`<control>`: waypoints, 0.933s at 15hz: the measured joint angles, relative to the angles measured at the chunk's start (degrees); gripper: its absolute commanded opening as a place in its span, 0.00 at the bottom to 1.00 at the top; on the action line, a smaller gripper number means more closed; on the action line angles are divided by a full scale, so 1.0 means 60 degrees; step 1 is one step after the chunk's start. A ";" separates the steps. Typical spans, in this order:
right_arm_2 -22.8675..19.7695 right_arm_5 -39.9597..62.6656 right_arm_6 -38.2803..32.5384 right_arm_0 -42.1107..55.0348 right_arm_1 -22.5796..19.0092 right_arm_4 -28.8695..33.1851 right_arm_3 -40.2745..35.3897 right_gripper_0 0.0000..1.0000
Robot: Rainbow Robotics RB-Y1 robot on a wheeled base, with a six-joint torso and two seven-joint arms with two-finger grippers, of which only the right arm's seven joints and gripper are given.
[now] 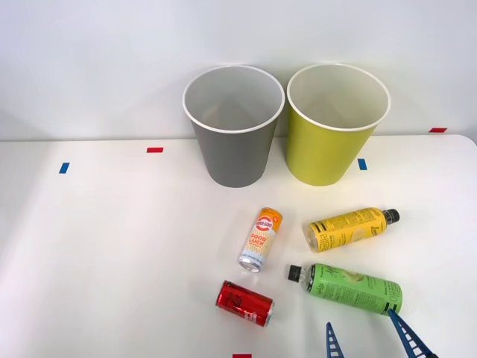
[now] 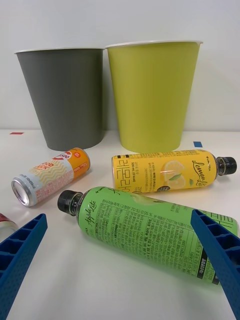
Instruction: Put cans in the gray bin, plastic bottles in the light green bin
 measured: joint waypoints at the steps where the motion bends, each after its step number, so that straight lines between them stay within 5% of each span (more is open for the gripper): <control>1: 0.0000 0.0000 0.0000 0.0000 0.0000 0.0000 0.0000 1.00; 14: 0.0000 0.0000 0.0000 0.0000 0.0000 0.0000 0.0000 1.00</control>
